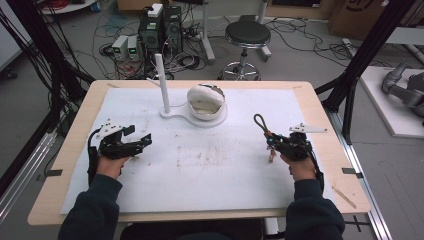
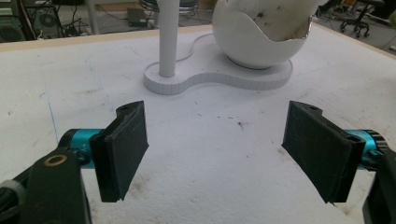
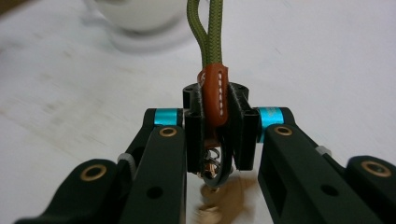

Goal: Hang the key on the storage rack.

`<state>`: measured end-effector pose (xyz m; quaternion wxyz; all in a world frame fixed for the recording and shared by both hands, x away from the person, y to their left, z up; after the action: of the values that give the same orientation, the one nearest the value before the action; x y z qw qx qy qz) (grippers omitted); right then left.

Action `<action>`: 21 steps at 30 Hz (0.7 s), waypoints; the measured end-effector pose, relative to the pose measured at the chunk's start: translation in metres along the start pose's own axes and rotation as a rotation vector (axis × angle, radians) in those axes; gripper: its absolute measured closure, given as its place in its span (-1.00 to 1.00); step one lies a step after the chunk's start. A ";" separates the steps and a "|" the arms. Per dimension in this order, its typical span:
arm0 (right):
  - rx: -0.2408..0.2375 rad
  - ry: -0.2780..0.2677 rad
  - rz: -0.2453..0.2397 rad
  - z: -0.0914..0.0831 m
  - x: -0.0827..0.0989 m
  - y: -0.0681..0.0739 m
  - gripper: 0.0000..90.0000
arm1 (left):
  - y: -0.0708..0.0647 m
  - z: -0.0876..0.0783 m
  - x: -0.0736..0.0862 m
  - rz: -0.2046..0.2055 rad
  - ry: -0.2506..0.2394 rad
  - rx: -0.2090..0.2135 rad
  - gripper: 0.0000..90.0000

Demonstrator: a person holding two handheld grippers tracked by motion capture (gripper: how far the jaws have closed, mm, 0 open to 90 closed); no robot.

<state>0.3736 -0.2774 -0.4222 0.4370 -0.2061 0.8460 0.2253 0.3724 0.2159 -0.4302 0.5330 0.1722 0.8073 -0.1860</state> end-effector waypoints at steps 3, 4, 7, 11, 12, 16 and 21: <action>-0.050 -0.038 -0.027 0.004 -0.012 0.017 0.76 | 0.000 0.000 0.000 -0.005 -0.002 -0.003 -0.52; -0.065 -0.043 -0.042 0.007 -0.015 0.022 0.76 | 0.001 -0.001 0.000 -0.008 -0.004 0.001 -0.52; -0.111 -0.056 -0.082 0.014 -0.026 0.039 0.76 | 0.002 -0.001 0.000 -0.015 -0.007 0.000 -0.52; -0.166 -0.080 -0.124 0.028 -0.044 0.061 0.76 | 0.003 -0.002 -0.001 -0.018 -0.010 -0.003 -0.52; -0.178 -0.086 -0.136 0.032 -0.049 0.066 0.76 | 0.003 -0.002 0.000 -0.018 -0.010 -0.003 -0.52; -0.216 -0.107 -0.170 0.045 -0.066 0.085 0.76 | 0.003 -0.002 -0.001 -0.020 -0.012 0.000 -0.52; -0.265 -0.130 -0.237 0.061 -0.089 0.110 0.76 | 0.003 -0.002 0.000 -0.018 -0.009 -0.001 -0.52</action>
<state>0.4011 -0.1400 -0.3574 0.4832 -0.3451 0.7487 0.2948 0.3726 0.2195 -0.4294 0.5352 0.1640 0.8064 -0.1910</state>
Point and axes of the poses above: each handheld gripper's, and its own axes: z roughly forward along the jaws, x roughly out of its underside, y roughly to its left, the point moved 4 cm from there along z, roughly forward along the jaws, and after that the axes turned 3 degrees about -x, right-handed, at the moved point
